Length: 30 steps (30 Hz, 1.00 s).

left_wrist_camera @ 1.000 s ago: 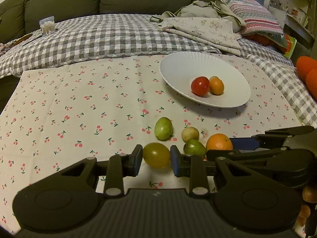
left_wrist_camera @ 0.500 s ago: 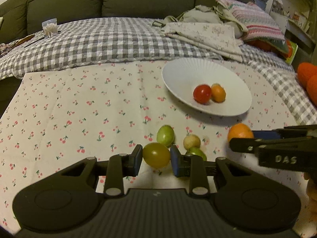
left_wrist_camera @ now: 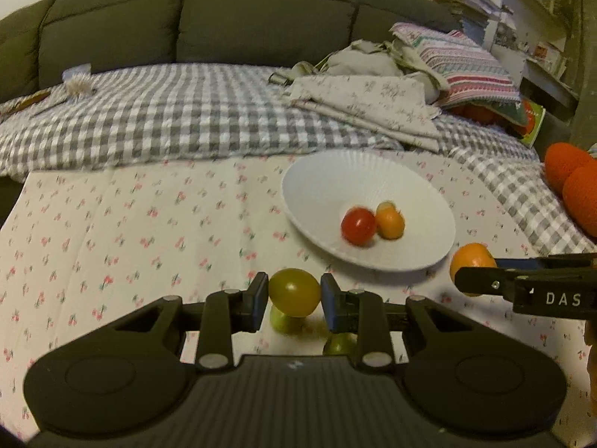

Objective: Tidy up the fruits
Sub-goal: 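Carry yellow-green fruit in left tool while right tool carries orange to bowl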

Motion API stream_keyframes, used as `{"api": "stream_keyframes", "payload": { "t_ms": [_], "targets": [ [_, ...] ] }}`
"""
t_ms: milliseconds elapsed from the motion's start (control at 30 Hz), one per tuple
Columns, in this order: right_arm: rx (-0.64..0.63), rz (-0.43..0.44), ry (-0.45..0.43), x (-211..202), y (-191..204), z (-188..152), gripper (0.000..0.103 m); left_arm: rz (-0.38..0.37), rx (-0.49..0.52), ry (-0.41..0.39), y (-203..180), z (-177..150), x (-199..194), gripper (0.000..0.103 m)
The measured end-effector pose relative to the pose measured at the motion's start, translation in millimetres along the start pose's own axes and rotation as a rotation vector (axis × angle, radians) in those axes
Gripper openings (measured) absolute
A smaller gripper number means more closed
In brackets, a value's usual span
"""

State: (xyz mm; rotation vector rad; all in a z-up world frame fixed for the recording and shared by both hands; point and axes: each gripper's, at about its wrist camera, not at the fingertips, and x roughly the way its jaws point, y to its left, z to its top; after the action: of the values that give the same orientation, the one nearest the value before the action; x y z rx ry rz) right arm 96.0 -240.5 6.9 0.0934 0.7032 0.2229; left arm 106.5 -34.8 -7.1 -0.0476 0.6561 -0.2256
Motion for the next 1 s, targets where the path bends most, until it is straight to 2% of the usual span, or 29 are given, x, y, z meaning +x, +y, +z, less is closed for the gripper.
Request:
{"api": "stream_keyframes", "payload": {
  "t_ms": [433, 633, 1000],
  "targets": [
    [0.108, -0.027, -0.056, 3.1, -34.3, 20.2, 0.039, -0.081, 0.153, -0.041, -43.3, 14.5, 32.6, 0.029],
    [0.115, -0.037, -0.063, 13.0, -41.1, 27.4, 0.039, -0.112, 0.175, -0.017, -57.0, 19.6, 55.9, 0.029],
    [0.090, -0.035, -0.056, 35.4, -49.1, 38.7, 0.039, -0.099, 0.231, 0.010, -72.6, 20.2, 87.9, 0.029]
  ]
}}
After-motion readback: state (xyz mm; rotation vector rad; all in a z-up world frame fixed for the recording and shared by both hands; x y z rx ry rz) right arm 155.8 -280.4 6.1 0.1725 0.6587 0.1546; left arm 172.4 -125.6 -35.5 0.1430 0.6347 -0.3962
